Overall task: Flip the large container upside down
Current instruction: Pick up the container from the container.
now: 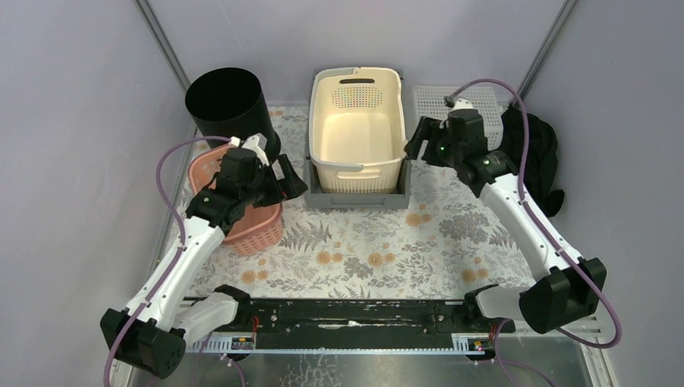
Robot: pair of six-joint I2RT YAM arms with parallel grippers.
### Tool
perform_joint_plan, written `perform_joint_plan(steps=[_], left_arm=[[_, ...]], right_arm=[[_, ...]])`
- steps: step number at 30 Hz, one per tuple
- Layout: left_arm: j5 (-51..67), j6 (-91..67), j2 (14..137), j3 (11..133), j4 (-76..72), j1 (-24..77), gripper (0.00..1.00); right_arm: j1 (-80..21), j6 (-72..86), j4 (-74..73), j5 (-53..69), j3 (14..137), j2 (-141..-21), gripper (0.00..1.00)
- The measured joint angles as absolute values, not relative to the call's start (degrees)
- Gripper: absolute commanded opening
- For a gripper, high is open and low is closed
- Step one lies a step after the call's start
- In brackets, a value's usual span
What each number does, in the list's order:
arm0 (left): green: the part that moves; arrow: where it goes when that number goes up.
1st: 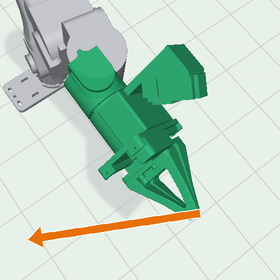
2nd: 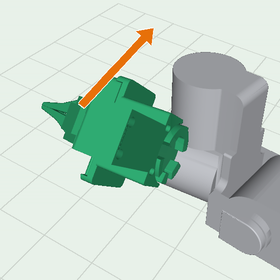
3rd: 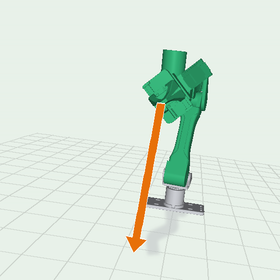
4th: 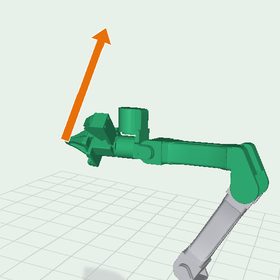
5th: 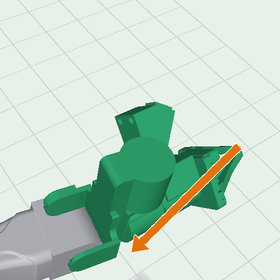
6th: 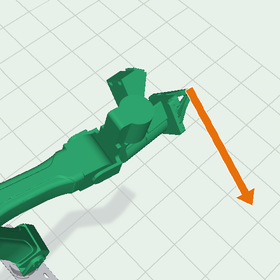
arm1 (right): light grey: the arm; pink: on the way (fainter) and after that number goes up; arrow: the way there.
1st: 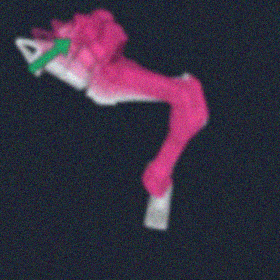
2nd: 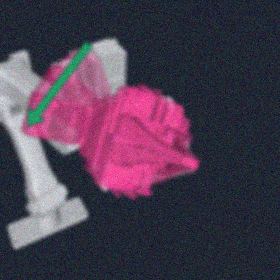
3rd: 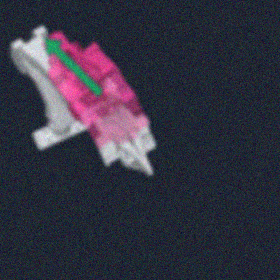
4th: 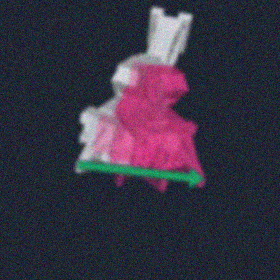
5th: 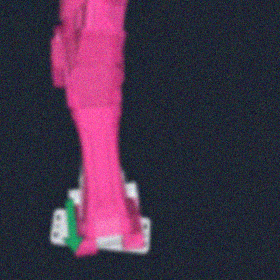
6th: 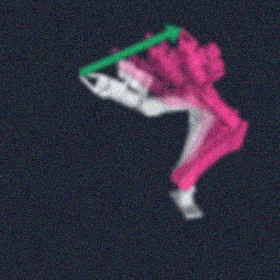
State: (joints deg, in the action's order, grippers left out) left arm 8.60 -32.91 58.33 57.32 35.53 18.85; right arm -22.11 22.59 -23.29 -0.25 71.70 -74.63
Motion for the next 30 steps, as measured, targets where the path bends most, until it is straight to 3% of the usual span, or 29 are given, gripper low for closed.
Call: perform_joint_plan(steps=[10, 21, 30], left_arm=[[9.26, -33.78, 58.43, 55.75, 34.72, 18.70, 1.00], [9.89, -34.46, 54.68, 55.13, 34.54, 18.70, 1.00], [9.96, -34.92, 52.25, 55.13, 34.70, 18.70, 1.00]], right_arm=[[-10.50, 28.40, -17.91, 7.77, 63.94, -77.28, 0.65], [-9.89, 32.16, -11.55, 13.72, 56.86, -84.18, 0.53], [-9.91, 34.70, -6.02, 16.69, 53.58, -86.43, 0.49]])
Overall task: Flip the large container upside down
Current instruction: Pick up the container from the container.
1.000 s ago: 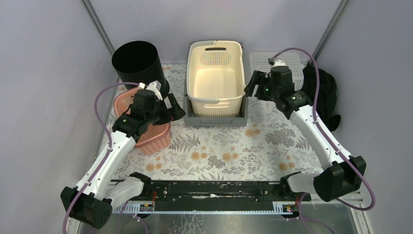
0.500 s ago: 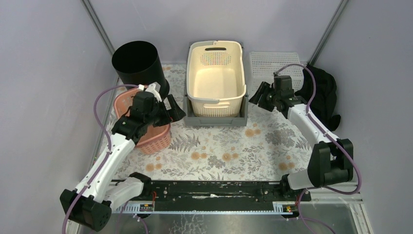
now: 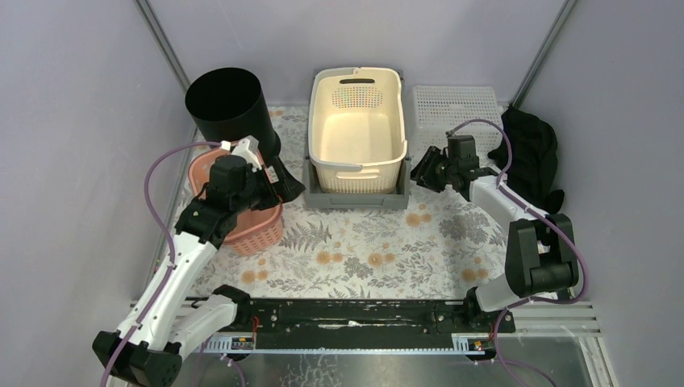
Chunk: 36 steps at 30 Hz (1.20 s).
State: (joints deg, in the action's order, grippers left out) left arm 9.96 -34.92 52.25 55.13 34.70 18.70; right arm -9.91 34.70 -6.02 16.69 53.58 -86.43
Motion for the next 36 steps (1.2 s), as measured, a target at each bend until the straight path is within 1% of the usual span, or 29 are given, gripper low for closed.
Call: perform_joint_plan(steps=[1, 3, 5, 10, 13, 16, 22, 25, 29, 36], left_arm=[[9.96, -34.92, 52.21, 55.13, 34.72, 18.70, 1.00], [9.96, -34.89, 52.14, 55.13, 34.79, 18.70, 1.00], [9.96, -34.87, 52.10, 55.13, 34.98, 18.70, 1.00], [9.93, -34.79, 52.18, 55.13, 35.81, 18.68, 1.00], [9.93, -34.59, 52.80, 55.16, 35.81, 18.68, 1.00], [9.93, -34.39, 53.84, 55.16, 35.81, 18.68, 1.00], [9.96, -34.30, 55.53, 55.16, 35.79, 18.68, 1.00], [9.96, -34.17, 55.77, 55.16, 35.75, 18.68, 1.00], [10.11, -34.00, 56.01, 55.16, 35.62, 18.68, 1.00], [10.33, -33.85, 56.47, 55.16, 35.62, 18.68, 1.00]], right_arm=[[-9.93, 34.81, -5.69, 16.91, 53.58, -86.43, 0.50], [-10.02, 34.76, -5.56, 17.02, 53.63, -86.43, 0.54], [-10.17, 34.17, -6.98, 16.01, 54.19, -86.41, 0.57], [-11.51, 30.17, -15.62, 9.98, 58.83, -83.24, 0.62], [-12.62, 27.40, -20.34, 6.83, 64.53, -80.23, 0.64], [-14.61, 24.77, -22.92, 5.39, 71.61, -78.83, 0.63], [-22.76, 21.10, -25.61, 5.82, 82.81, -81.47, 0.62], [-29.21, 17.80, -26.09, 4.78, 84.36, -83.85, 0.63], [-36.95, 9.26, -27.16, 3.60, 84.36, -87.05, 0.65], [-37.23, -6.68, -23.83, 7.62, 84.47, -90.50, 0.69]])
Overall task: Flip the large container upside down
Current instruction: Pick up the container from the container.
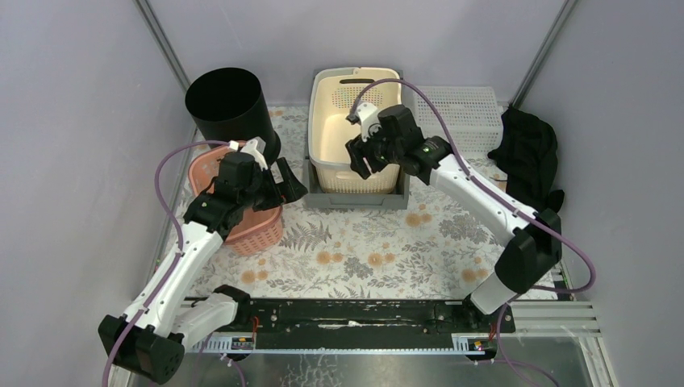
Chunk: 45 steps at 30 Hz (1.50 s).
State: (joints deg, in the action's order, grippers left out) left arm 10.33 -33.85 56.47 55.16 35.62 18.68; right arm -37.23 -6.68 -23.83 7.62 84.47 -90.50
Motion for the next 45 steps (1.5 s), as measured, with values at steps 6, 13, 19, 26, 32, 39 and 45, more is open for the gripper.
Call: perform_joint_plan(steps=[6, 13, 19, 26, 32, 39, 45], left_arm=[[10.76, -33.63, 56.47, 55.16, 35.64, 18.68, 1.00], [11.22, -32.86, 55.90, 55.16, 35.77, 18.63, 1.00], [11.57, -32.42, 55.61, 55.16, 35.81, 18.63, 1.00], [11.62, -32.01, 55.83, 55.16, 35.86, 18.63, 1.00], [11.62, -31.77, 56.36, 55.24, 35.92, 18.63, 1.00], [11.60, -31.24, 56.38, 55.90, 36.67, 18.59, 1.00], [11.60, -31.07, 56.27, 57.49, 37.28, 18.59, 1.00]], right_arm=[[-37.12, -18.74, -25.96, 17.12, 91.81, -98.85, 0.70], [-37.12, -27.62, -33.80, 25.63, 98.76, -107.15, 0.60], [-37.10, -30.22, -36.45, 27.11, 99.68, -109.56, 0.44], [-37.26, -34.41, -37.69, 28.08, 104.05, -112.97, 0.00], [-38.15, -34.54, -43.20, 27.66, 112.57, -118.06, 0.00], [-38.13, -34.15, -43.90, 27.51, 114.34, -118.34, 0.00], [-38.06, -34.20, -43.03, 26.50, 114.54, -117.47, 0.00]])
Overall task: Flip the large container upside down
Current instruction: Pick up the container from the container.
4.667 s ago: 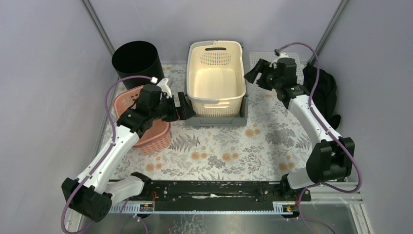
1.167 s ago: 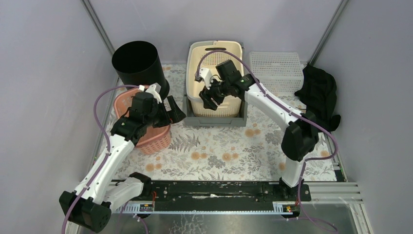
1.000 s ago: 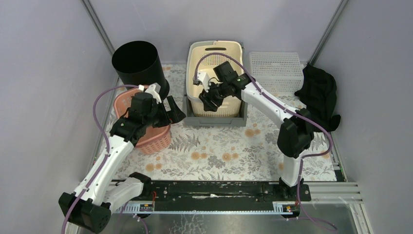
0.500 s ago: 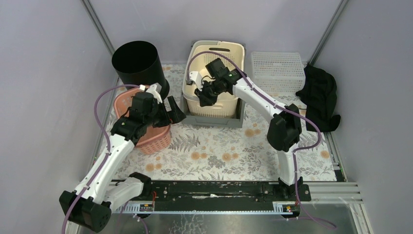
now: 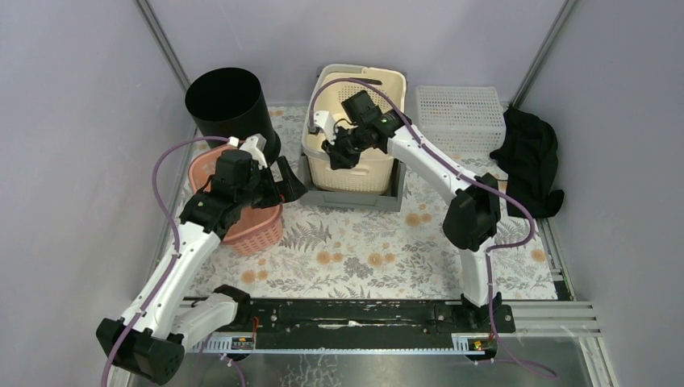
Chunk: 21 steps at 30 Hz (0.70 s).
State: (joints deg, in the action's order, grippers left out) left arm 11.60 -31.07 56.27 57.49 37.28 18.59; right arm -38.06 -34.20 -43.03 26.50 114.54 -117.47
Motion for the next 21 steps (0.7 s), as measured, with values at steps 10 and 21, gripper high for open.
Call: perform_joint_plan(steps=[10, 21], left_arm=[[11.60, -31.07, 55.83, 57.52, 37.36, 18.48, 1.00], [11.62, -31.09, 54.98, 57.52, 37.36, 18.26, 1.00]], right_arm=[[-37.74, -33.58, -43.48, 26.92, 119.37, -113.47, 0.00], [-33.98, -27.83, -41.01, 33.01, 120.05, -106.67, 0.00]])
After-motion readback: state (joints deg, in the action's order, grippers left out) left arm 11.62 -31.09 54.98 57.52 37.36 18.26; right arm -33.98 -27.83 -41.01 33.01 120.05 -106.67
